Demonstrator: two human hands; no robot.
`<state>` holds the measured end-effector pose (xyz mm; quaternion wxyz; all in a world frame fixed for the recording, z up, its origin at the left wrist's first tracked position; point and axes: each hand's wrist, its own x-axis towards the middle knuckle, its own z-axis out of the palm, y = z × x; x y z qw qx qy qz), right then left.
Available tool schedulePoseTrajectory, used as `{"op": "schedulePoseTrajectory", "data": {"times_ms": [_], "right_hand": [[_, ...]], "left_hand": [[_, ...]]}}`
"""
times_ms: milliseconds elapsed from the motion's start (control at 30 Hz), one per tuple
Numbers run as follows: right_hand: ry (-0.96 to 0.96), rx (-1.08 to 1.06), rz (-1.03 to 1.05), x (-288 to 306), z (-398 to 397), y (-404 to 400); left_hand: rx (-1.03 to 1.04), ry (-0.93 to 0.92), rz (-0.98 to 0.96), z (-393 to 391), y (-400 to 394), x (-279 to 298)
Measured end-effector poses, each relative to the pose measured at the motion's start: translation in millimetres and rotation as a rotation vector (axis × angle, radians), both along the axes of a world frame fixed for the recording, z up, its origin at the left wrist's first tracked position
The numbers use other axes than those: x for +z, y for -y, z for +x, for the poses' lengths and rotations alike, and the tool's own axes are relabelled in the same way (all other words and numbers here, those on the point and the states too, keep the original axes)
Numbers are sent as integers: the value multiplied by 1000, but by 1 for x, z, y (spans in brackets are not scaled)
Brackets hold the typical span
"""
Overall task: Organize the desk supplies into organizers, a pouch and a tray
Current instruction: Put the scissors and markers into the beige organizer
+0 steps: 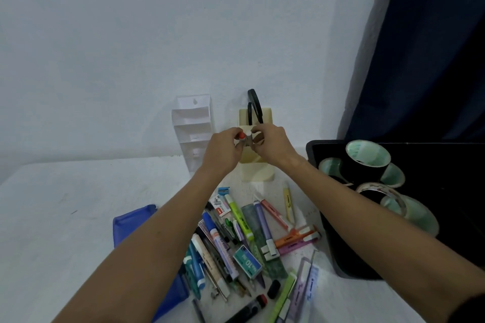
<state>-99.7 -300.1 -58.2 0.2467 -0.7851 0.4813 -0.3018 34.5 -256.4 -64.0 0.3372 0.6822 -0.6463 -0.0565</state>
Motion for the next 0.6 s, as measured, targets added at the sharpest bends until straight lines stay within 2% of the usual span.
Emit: {"op": "schedulePoseTrajectory", "data": {"times_ms": [100,333,467,600], "right_hand": [[8,11,70,-3,-7,-2],[6,47,54,8,-22,-30],[-170,254,106,17,-23,-67],[-396,473,158,9,-17,-105]], "left_hand": [[-1,-18,26,-2,-7,1],[65,-91,50,1,-50,6],[61,-103,94,5,-103,8],[27,-103,232,9,-161,-2]]}}
